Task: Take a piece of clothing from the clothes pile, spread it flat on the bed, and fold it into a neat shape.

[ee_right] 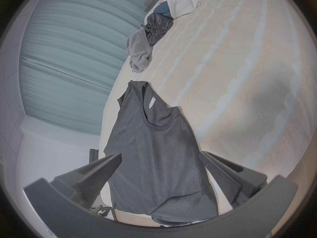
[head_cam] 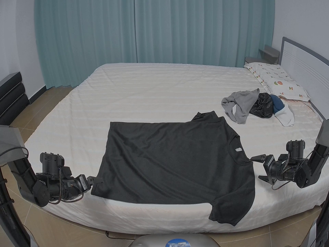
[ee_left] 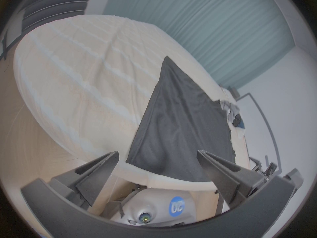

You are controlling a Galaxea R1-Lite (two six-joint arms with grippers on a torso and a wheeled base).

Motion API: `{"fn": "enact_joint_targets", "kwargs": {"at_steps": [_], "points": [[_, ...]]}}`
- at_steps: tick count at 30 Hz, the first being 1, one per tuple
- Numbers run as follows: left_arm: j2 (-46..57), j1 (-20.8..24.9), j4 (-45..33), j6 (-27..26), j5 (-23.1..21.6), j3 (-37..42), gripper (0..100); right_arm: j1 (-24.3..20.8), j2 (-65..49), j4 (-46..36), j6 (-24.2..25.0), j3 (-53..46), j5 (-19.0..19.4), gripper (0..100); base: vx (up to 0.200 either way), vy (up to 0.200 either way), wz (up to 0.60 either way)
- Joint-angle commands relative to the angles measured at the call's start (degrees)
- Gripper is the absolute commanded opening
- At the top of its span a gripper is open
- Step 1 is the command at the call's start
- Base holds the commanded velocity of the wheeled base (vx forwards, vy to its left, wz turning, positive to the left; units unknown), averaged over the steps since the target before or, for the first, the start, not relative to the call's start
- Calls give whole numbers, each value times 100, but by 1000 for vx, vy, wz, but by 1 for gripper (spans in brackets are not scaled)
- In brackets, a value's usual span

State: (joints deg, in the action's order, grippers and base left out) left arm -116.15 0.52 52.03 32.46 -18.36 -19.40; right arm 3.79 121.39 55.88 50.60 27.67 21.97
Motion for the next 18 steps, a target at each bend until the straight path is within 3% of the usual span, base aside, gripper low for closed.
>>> {"fn": "enact_joint_targets", "kwargs": {"at_steps": [1,18], "points": [[-470,-123,-369,-390,-150,-363,100,-28,-10,2,2,1,1,100,0,0,0],[-733,123,-501,-504,-212,-680,100,-28,-2,2,11,1,1,100,0,0,0]]}}
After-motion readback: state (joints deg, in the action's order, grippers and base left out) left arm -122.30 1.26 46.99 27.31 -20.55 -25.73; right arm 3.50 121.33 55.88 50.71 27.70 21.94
